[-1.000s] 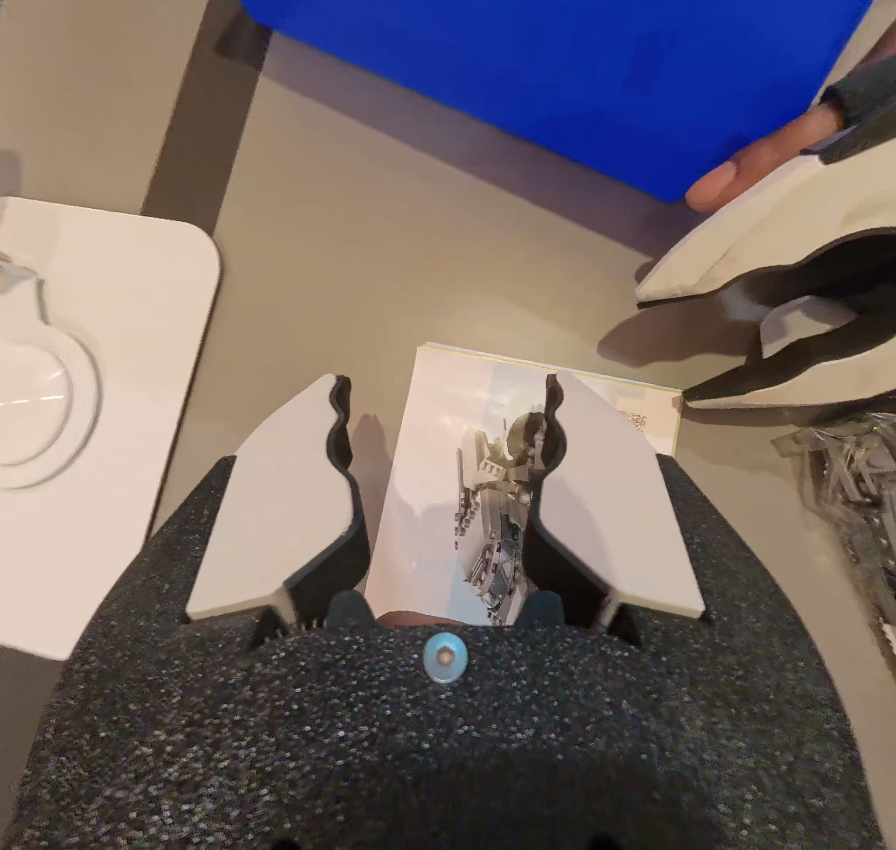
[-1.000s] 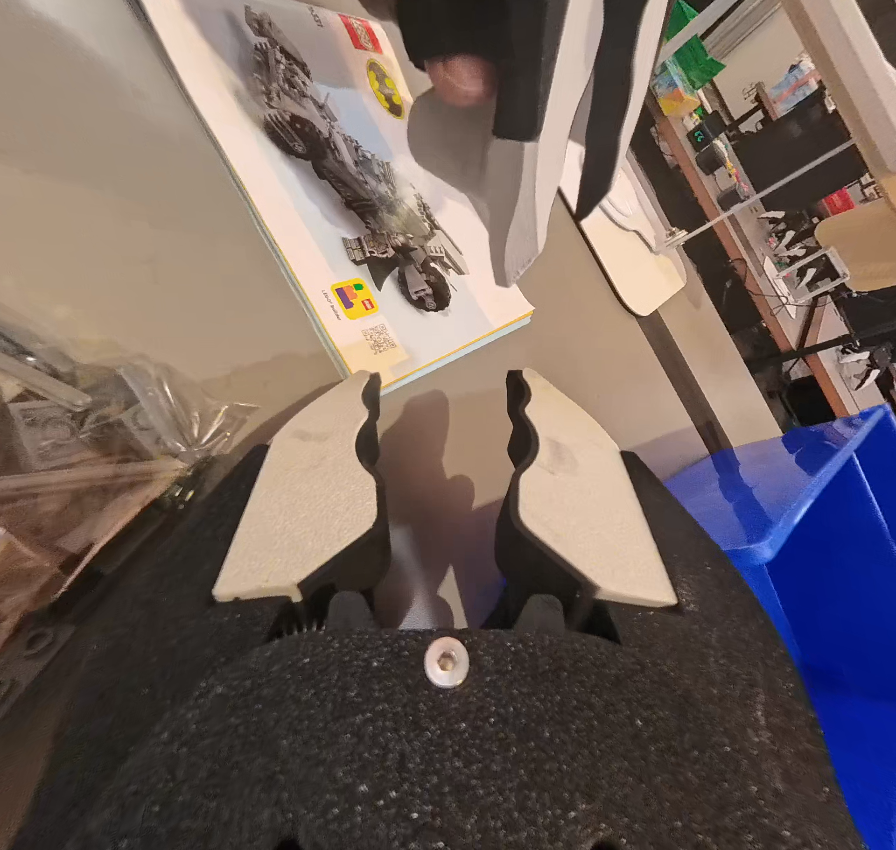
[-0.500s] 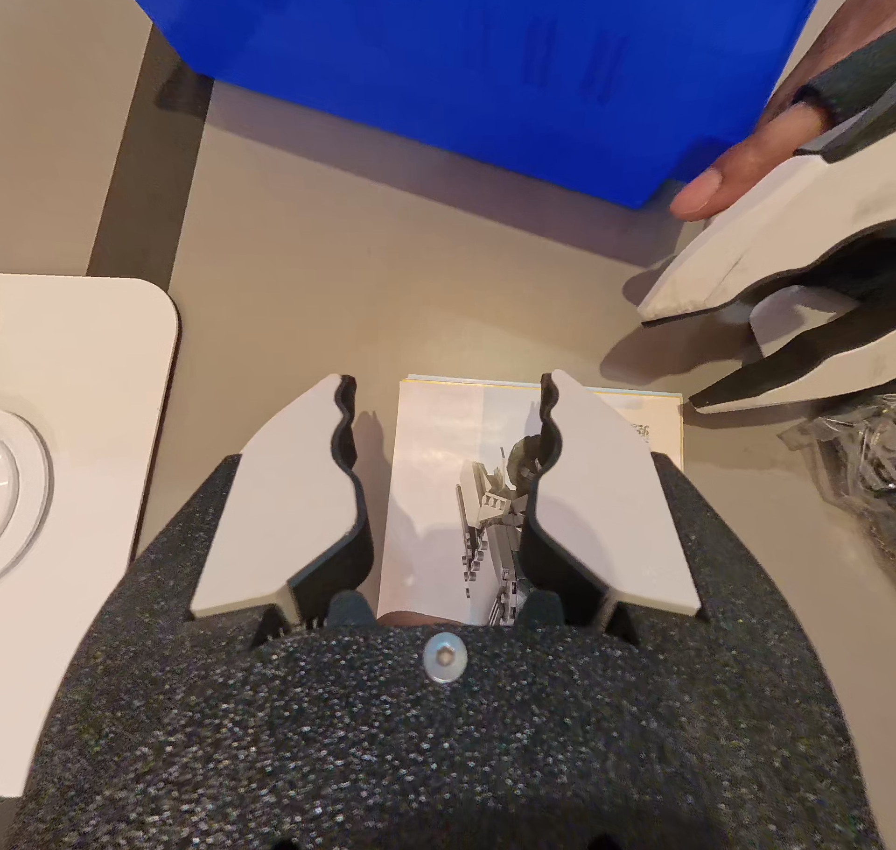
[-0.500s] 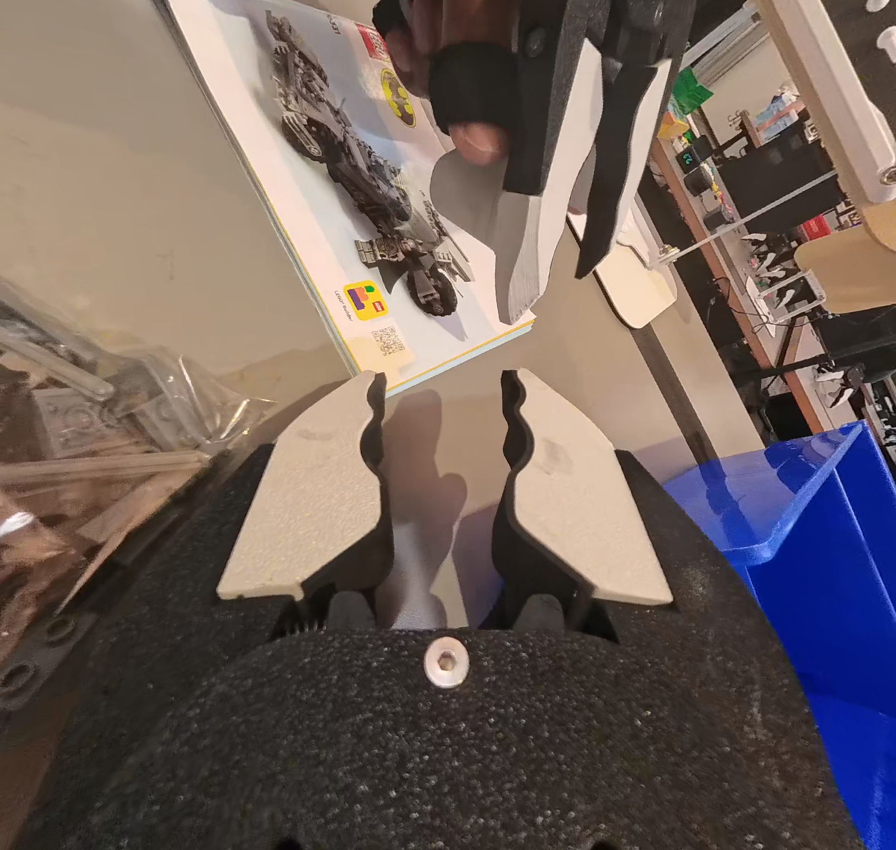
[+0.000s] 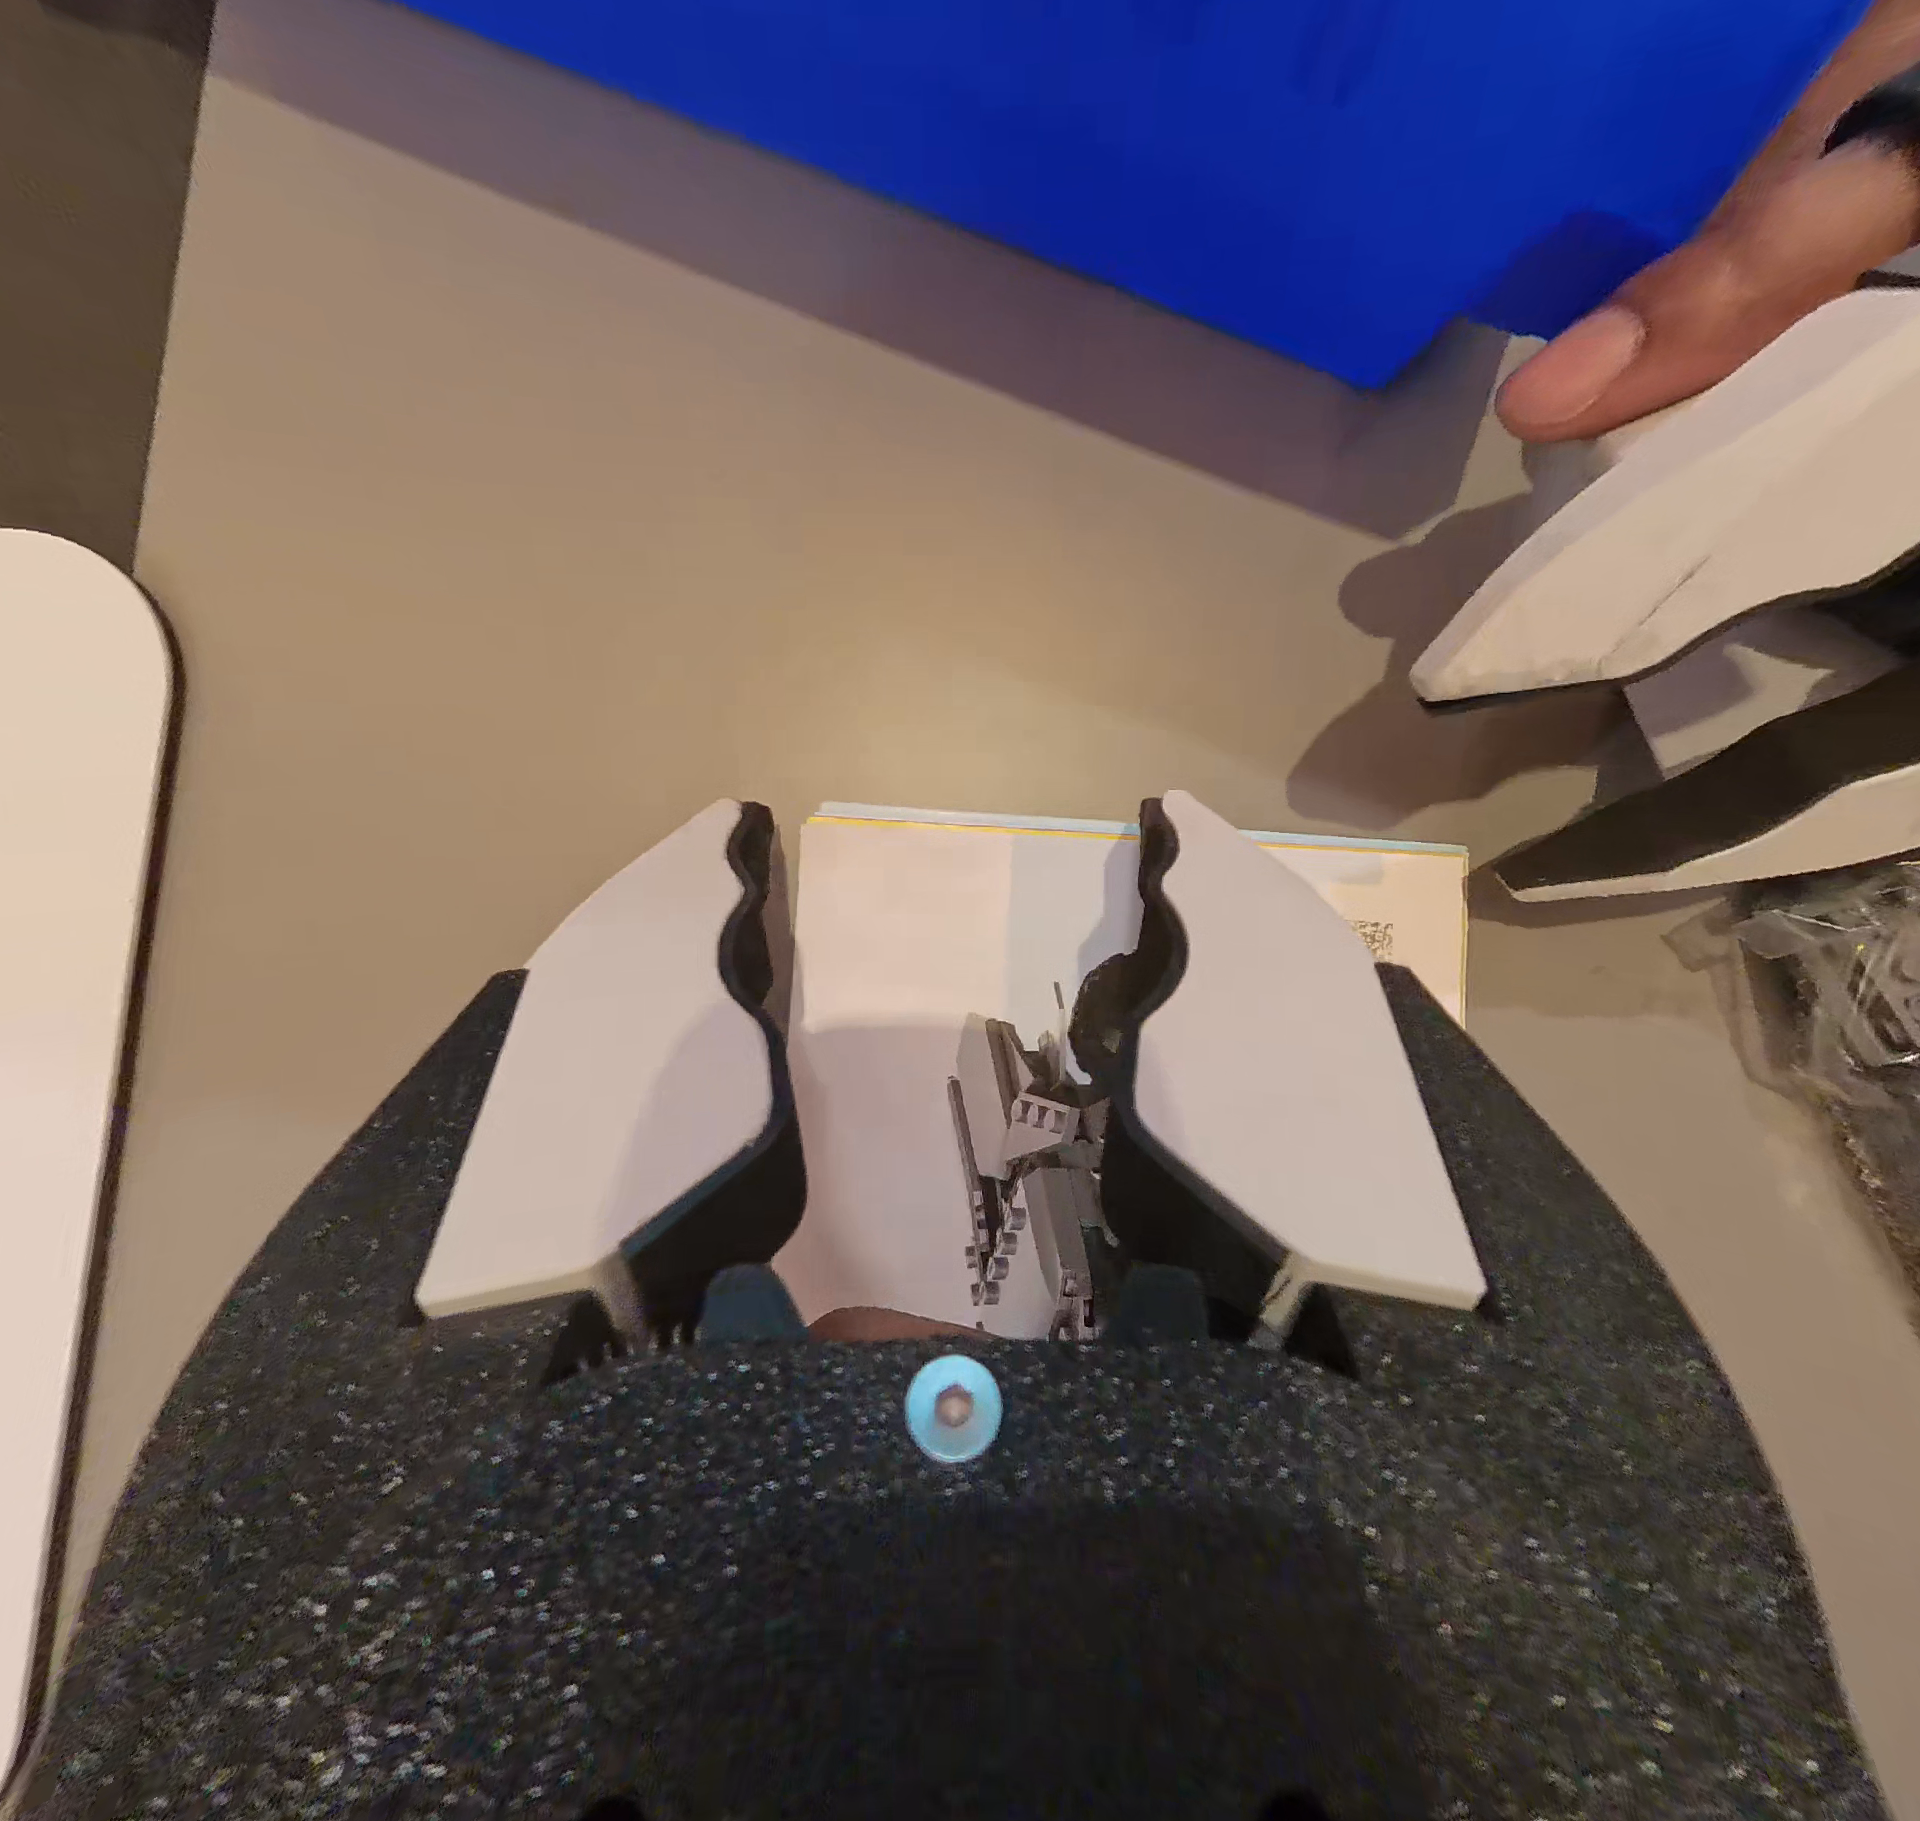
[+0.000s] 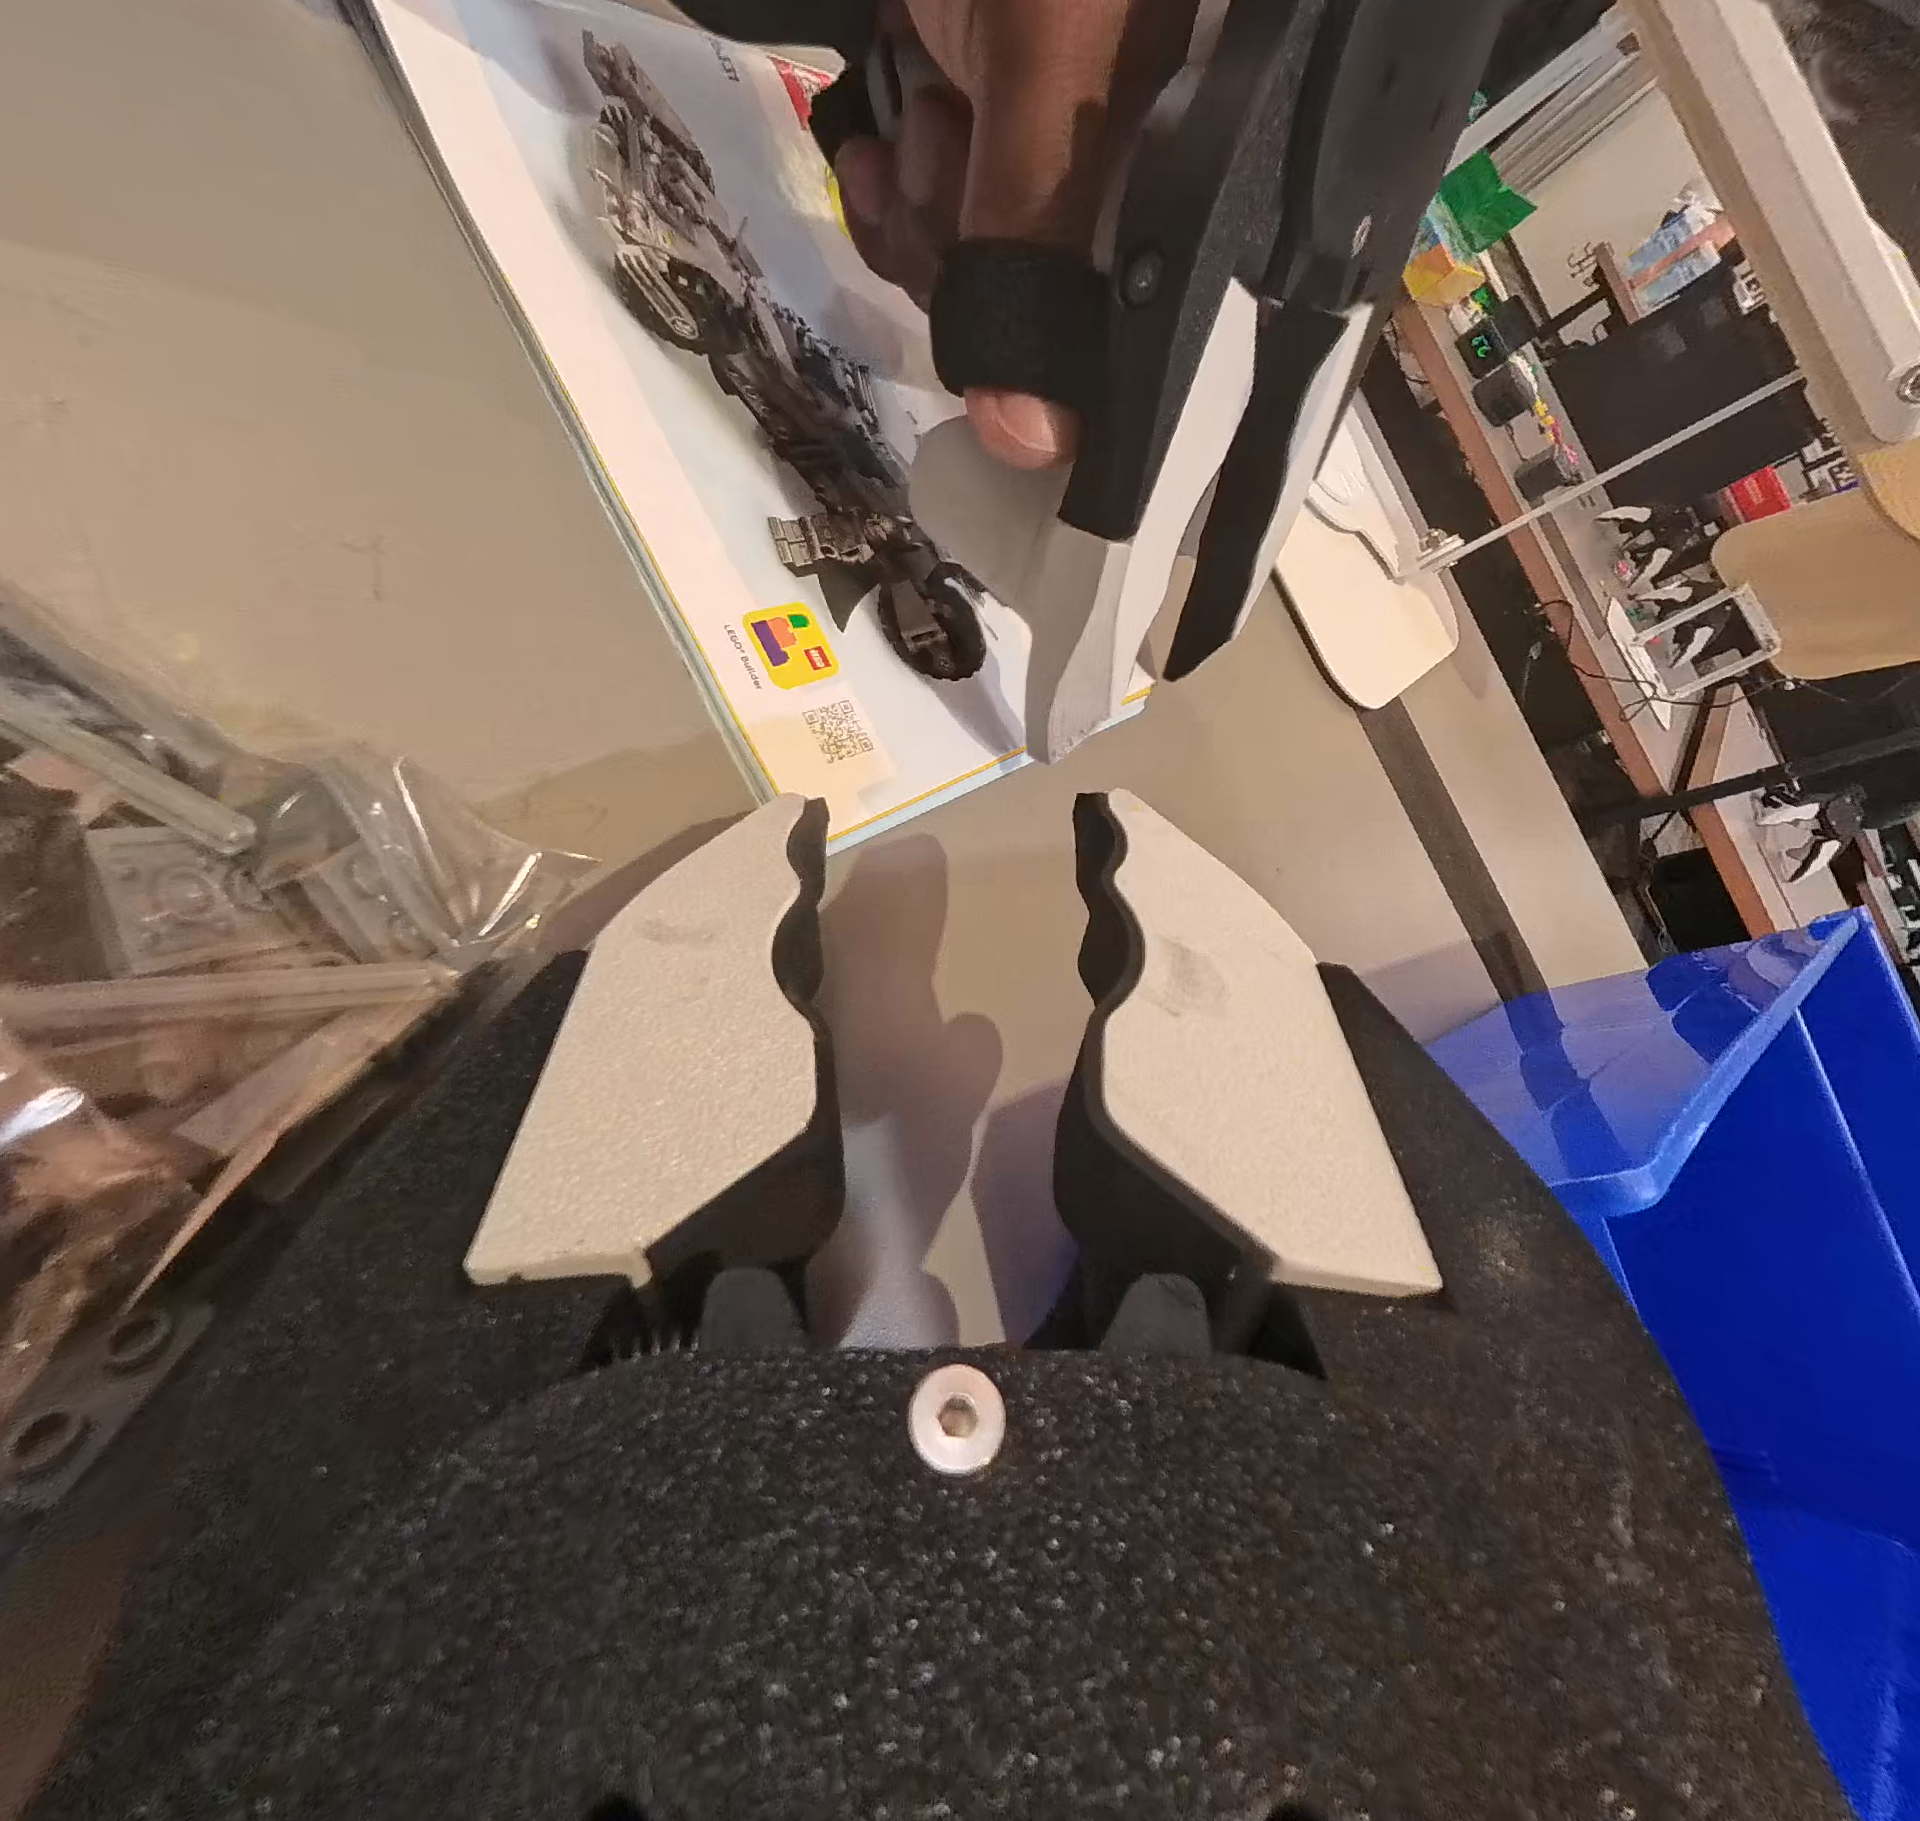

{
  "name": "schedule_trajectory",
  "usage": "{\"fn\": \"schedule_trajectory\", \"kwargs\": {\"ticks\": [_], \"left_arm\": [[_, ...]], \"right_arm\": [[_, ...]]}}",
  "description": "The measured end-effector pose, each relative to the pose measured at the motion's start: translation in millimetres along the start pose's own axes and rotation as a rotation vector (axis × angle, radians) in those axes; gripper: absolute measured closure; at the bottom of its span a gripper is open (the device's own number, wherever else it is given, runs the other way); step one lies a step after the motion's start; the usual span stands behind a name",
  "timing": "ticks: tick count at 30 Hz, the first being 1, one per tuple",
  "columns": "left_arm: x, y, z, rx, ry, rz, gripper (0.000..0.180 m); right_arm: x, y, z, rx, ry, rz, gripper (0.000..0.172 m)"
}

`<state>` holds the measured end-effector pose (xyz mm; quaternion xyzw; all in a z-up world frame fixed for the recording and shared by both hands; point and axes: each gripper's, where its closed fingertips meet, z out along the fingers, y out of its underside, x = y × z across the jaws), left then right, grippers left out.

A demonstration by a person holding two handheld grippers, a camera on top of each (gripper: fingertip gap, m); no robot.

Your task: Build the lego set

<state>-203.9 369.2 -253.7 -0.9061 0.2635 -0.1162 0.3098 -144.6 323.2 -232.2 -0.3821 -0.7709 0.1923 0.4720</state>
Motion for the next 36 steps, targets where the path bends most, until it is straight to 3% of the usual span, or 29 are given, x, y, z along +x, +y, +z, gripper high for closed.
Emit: {"fn": "schedule_trajectory", "kwargs": {"ticks": [19, 36], "left_arm": [[0.8, 0.5, -9.5, 0.020, 0.016, -0.006, 0.120], [-1.3, 2.1, 2.3, 0.012, 0.056, -0.020, 0.119]], "right_arm": [[-0.8, -0.6, -0.1, 0.004, -0.003, -0.005, 0.125], [-1.8, -1.1, -0.3, 0.008, -0.010, -0.009, 0.126]]}}
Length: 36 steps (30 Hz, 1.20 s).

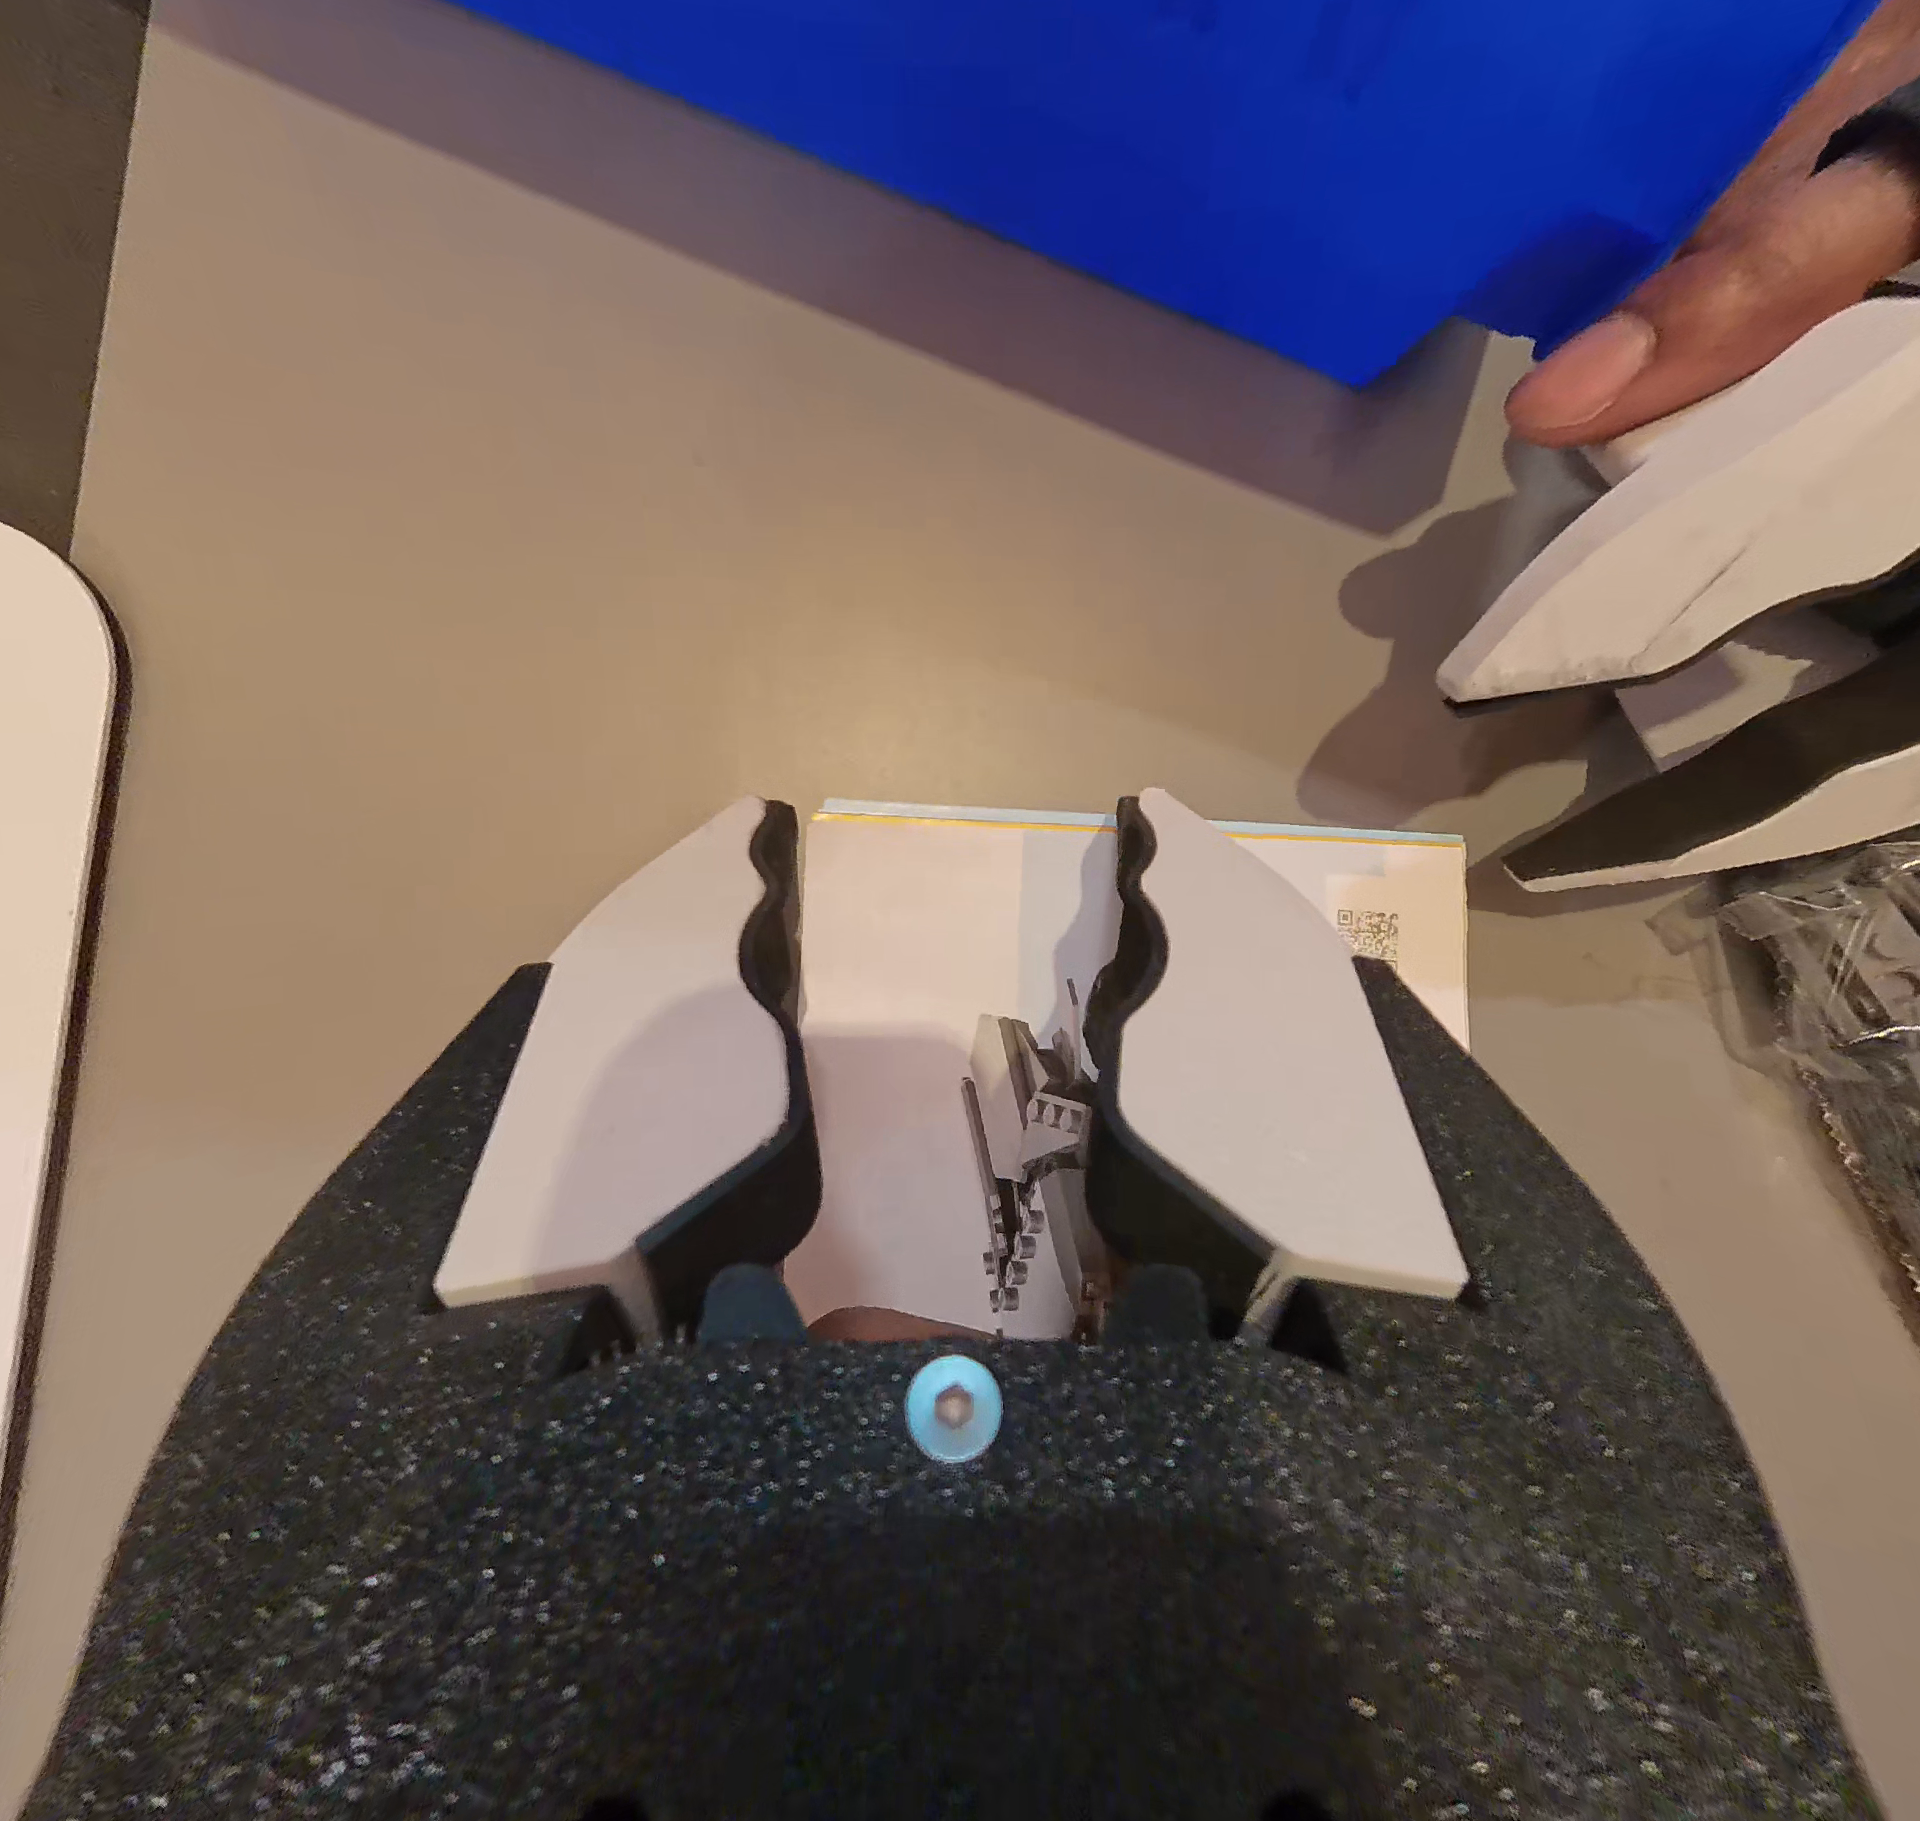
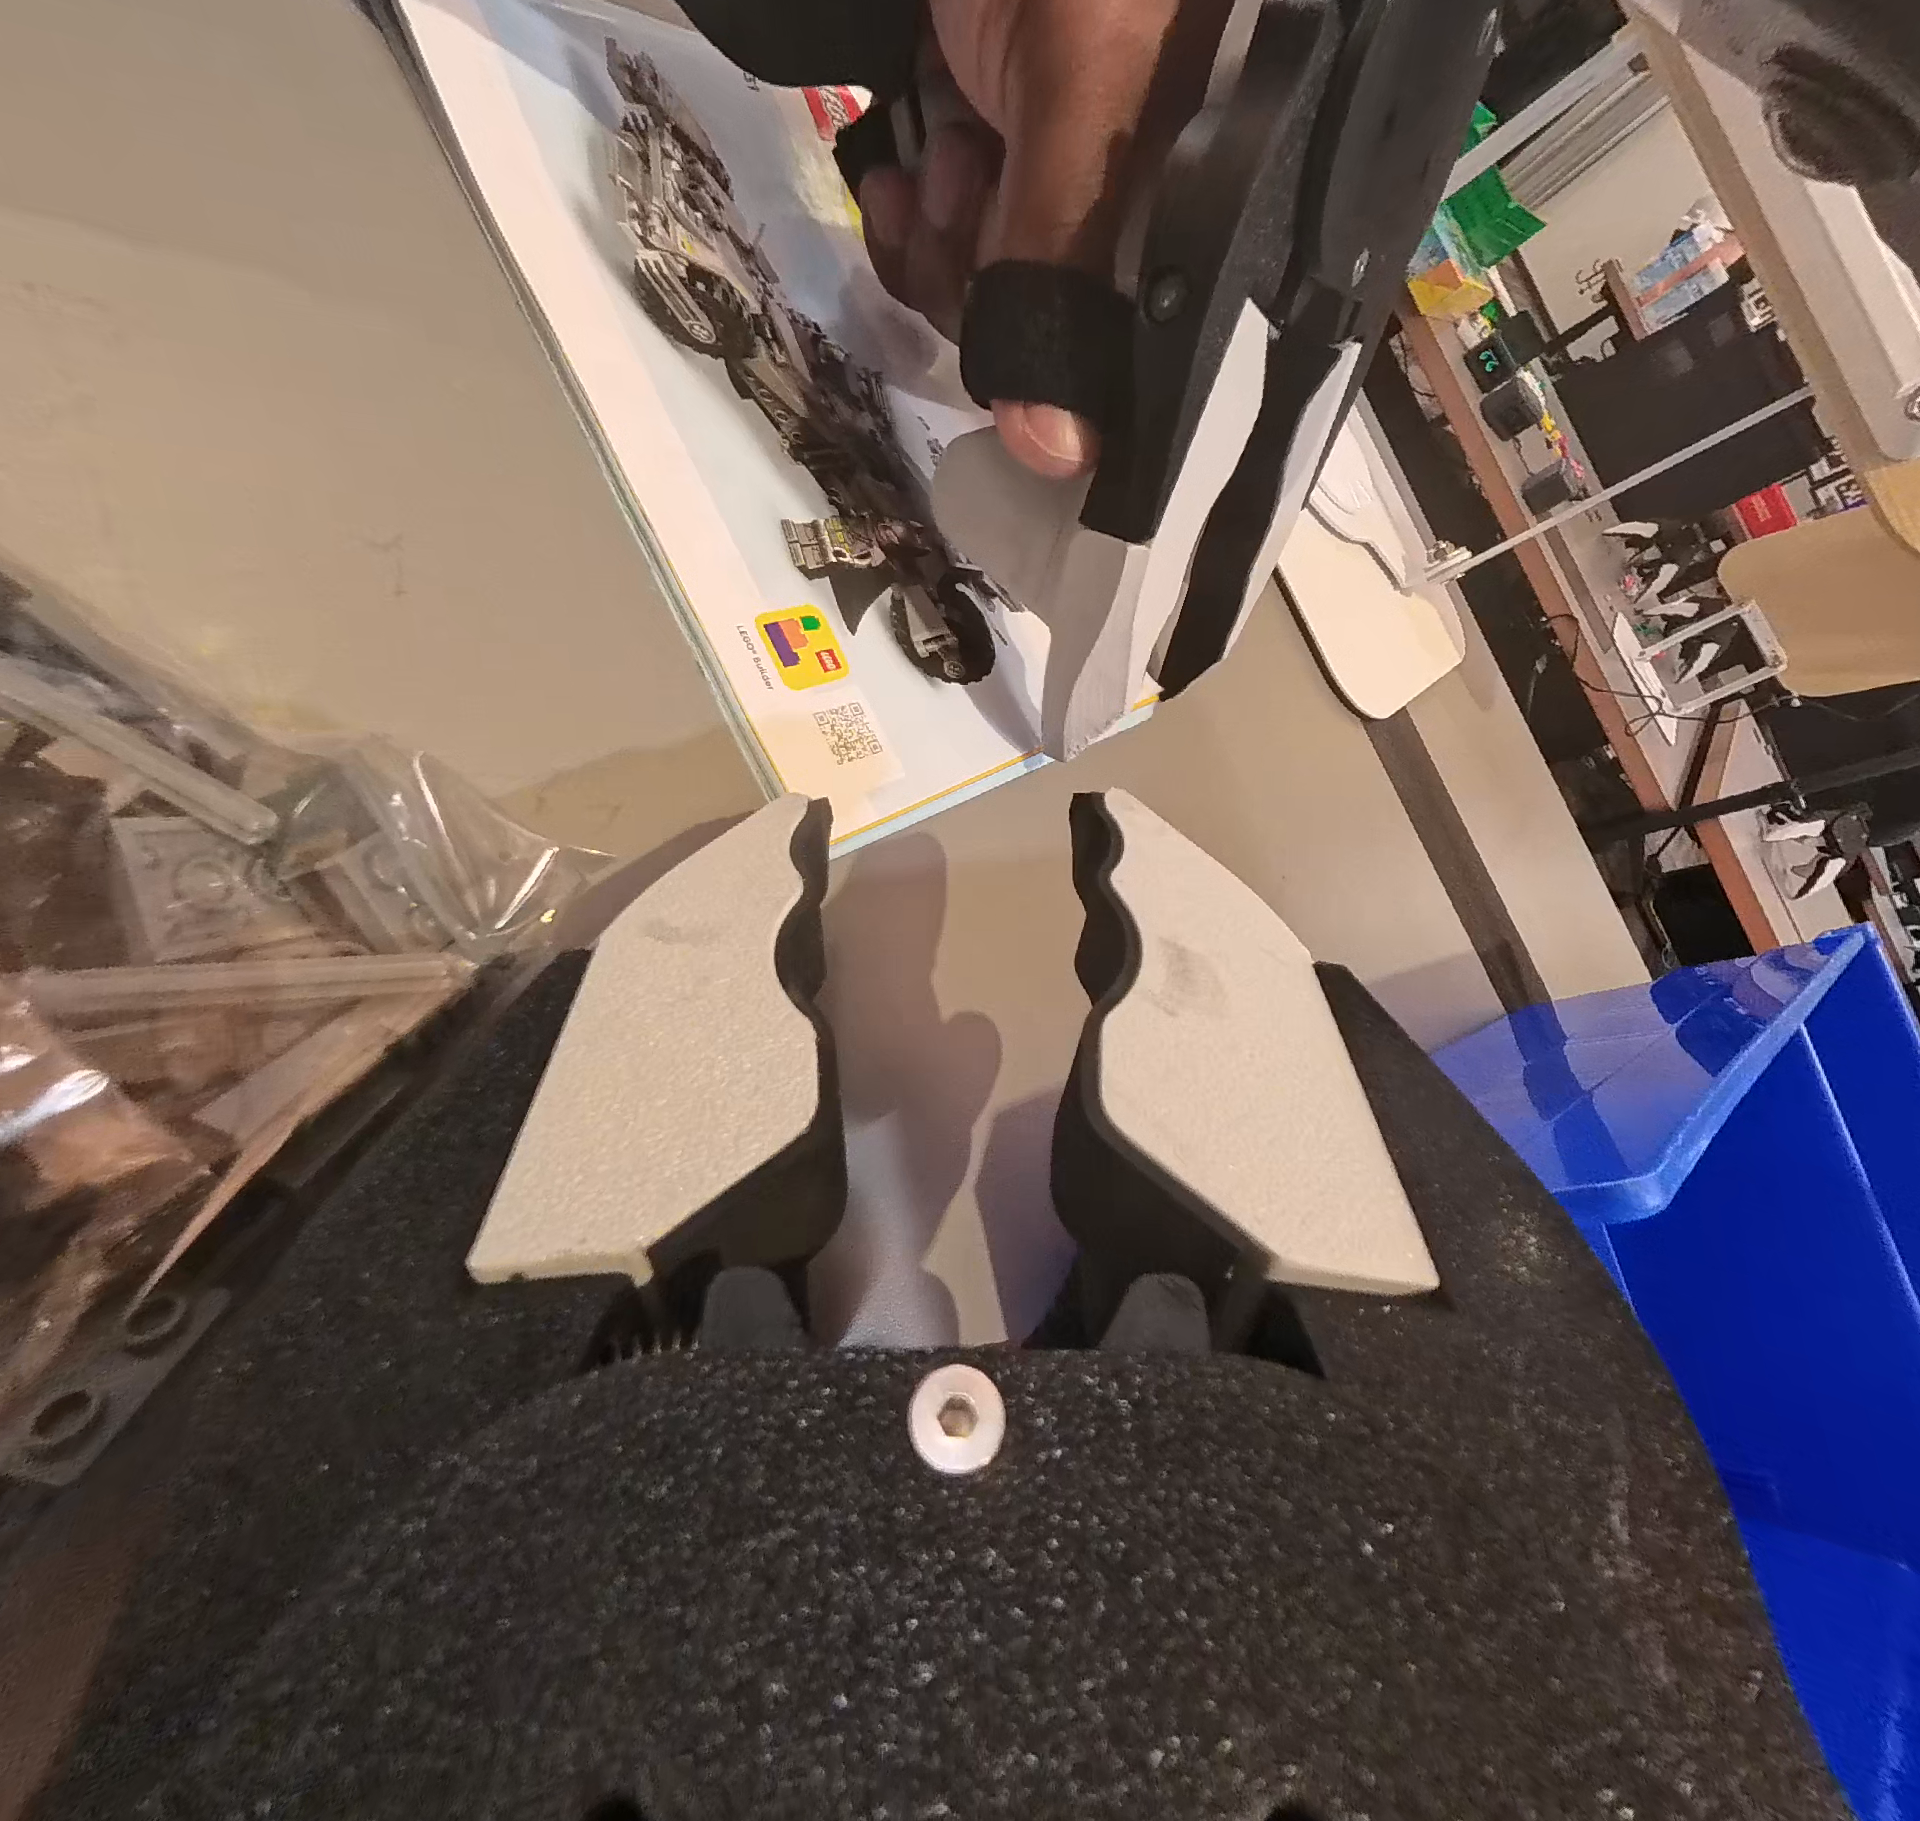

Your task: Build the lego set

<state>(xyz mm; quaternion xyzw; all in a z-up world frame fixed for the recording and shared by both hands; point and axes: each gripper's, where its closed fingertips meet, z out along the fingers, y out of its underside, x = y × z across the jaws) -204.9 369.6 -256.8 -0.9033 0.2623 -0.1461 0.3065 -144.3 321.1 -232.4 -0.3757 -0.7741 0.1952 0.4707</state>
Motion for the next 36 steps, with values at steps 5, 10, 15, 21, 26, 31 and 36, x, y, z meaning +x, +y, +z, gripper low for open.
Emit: {"fn": "schedule_trajectory", "kwargs": {"ticks": [5, 10, 15, 21, 26, 31, 36], "left_arm": [[1.2, -0.5, -1.7, 0.007, 0.005, -0.001, 0.120], [2.4, 0.1, -3.8, 0.008, 0.006, 0.000, 0.120], [2.9, -0.5, -7.2, 0.016, 0.007, 0.003, 0.121], [2.6, -0.5, -13.4, 0.031, 0.008, 0.014, 0.132], [-0.5, -1.2, -22.1, 0.058, -0.004, 0.028, 0.147], [-5.8, -0.2, -25.6, 0.062, -0.036, 0.046, 0.158], [-9.2, -0.7, -28.8, 0.069, -0.065, 0.073, 0.168]], "right_arm": [[0.2, 0.1, -0.1, 0.000, 0.000, 0.001, 0.126], [0.2, 0.0, -0.3, 0.001, 0.002, -0.001, 0.126], [0.1, 0.1, -0.4, 0.001, 0.001, -0.001, 0.126], [0.1, 0.1, -0.6, 0.002, 0.001, -0.001, 0.126], [0.1, 0.0, -0.6, 0.002, 0.000, 0.000, 0.125], [0.2, 0.1, -0.7, 0.003, 0.000, 0.000, 0.125], [0.3, 0.2, -0.7, 0.002, 0.001, 0.001, 0.125]]}}
